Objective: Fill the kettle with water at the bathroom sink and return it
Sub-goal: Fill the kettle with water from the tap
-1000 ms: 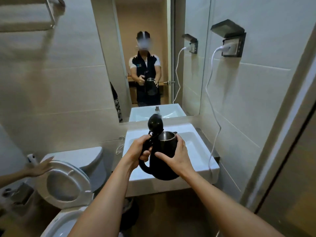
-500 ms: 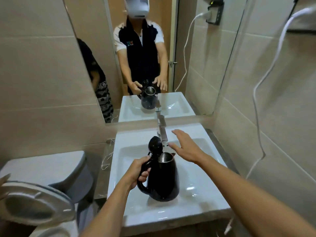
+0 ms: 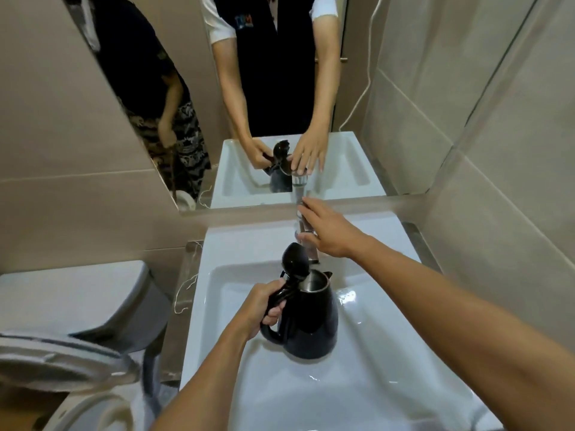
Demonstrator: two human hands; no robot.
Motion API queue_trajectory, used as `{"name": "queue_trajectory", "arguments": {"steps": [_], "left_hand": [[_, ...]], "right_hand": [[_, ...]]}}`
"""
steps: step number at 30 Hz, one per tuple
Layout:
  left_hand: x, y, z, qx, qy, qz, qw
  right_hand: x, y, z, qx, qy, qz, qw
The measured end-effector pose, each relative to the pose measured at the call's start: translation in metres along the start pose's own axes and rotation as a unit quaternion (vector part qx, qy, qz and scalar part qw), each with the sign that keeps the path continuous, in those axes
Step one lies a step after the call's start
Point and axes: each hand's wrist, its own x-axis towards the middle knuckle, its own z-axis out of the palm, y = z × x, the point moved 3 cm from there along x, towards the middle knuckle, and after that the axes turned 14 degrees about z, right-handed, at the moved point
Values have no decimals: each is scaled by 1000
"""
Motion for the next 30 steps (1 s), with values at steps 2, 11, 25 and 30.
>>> {"name": "queue_trajectory", "arguments": {"steps": [2, 11, 25, 30], "left_hand": [[7, 3, 0, -7, 0, 6, 1000], [24, 7, 0, -2, -10, 3, 1000], [21, 13, 0, -2, -14, 3, 1000], [21, 13, -1, 2, -13, 2, 1000]], "right_hand": [[4, 0, 1, -9, 3, -7, 1000], [28, 0, -21, 40, -116, 34, 992], [24, -2, -28, 42, -137, 31, 989], [23, -2, -30, 35, -143, 41, 988]]}}
